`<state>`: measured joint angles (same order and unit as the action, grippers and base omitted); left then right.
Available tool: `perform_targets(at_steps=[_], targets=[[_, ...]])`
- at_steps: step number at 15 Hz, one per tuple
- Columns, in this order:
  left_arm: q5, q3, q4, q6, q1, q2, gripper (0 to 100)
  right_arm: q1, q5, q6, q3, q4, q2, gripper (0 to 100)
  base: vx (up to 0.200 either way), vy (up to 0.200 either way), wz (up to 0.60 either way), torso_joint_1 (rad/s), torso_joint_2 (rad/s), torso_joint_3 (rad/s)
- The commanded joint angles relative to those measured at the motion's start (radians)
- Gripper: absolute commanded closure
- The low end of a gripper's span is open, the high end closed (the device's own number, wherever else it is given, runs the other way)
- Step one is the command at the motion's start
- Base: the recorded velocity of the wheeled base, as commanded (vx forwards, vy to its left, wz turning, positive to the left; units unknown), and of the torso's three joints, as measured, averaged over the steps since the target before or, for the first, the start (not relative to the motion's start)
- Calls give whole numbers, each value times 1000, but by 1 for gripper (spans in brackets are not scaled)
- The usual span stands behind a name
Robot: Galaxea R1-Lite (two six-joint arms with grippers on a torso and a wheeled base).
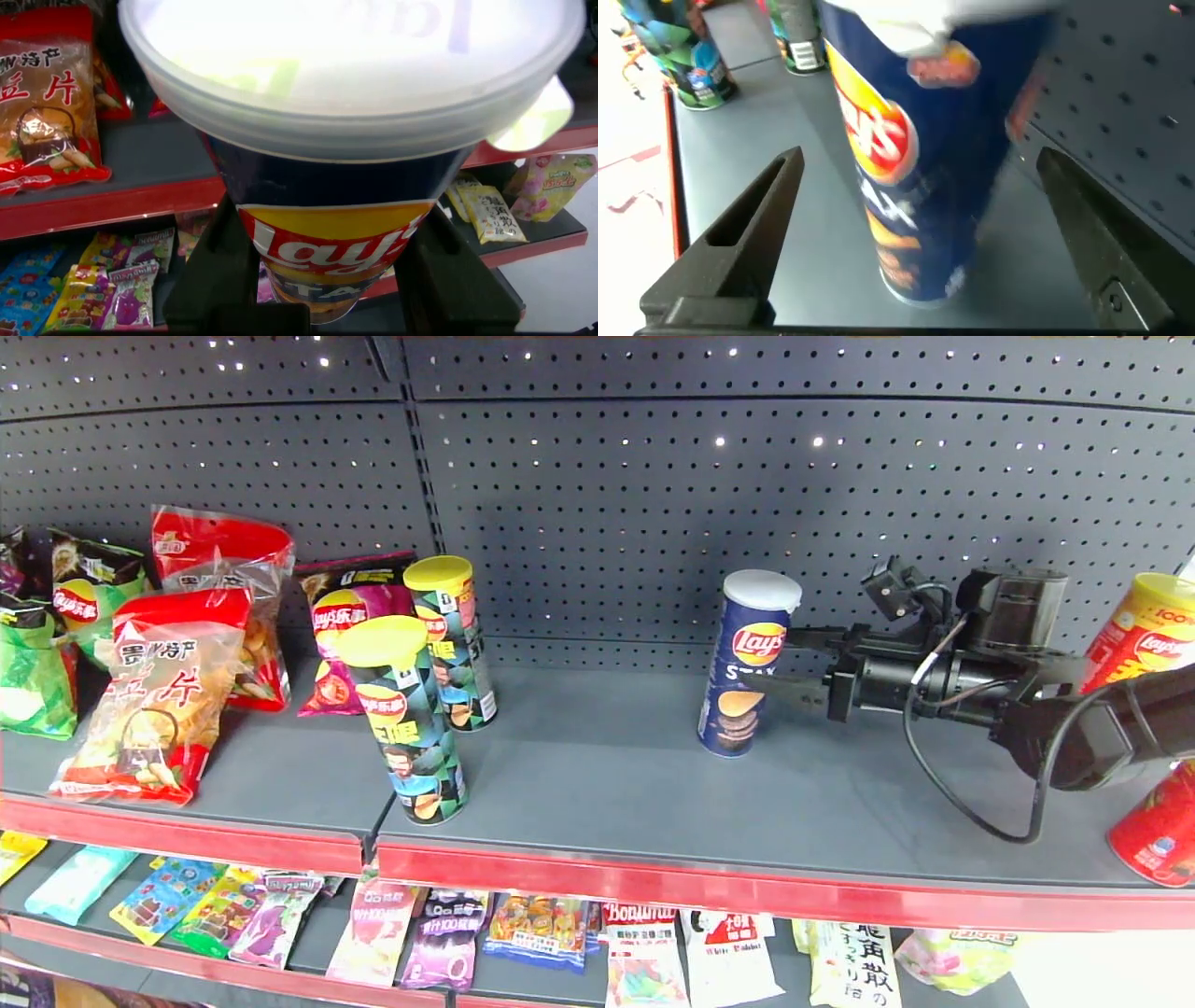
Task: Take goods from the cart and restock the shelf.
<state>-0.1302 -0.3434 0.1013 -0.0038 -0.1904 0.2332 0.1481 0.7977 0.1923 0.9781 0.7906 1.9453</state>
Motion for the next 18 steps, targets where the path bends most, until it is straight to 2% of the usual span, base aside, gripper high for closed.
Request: perform_targets(at_steps=[1,5,8,9,14,18], targets=[[1,1,0,-1,0,2,100,18,0,-1,27,-1,24,0,0,0,0,0,0,0],[1,1,0,1,0,2,100,38,-3,-7,146,-7,89,0,0,0,0,0,0,0],[0,3,0,1,0,2,100,51,-8,-13,146,-5,93,0,0,0,0,0,0,0],[1,6,0,1,0,2,100,56,-11,-13,145,-5,93,100,0,0,0,0,0,0],[0,17,2,1,0,-3,100,105,-94,-21,93,-2,35,100,0,0,0,0,0,0],[0,21,2,1,0,-2,100,126,-218,-22,-41,4,-95,100,0,0,0,0,0,0]])
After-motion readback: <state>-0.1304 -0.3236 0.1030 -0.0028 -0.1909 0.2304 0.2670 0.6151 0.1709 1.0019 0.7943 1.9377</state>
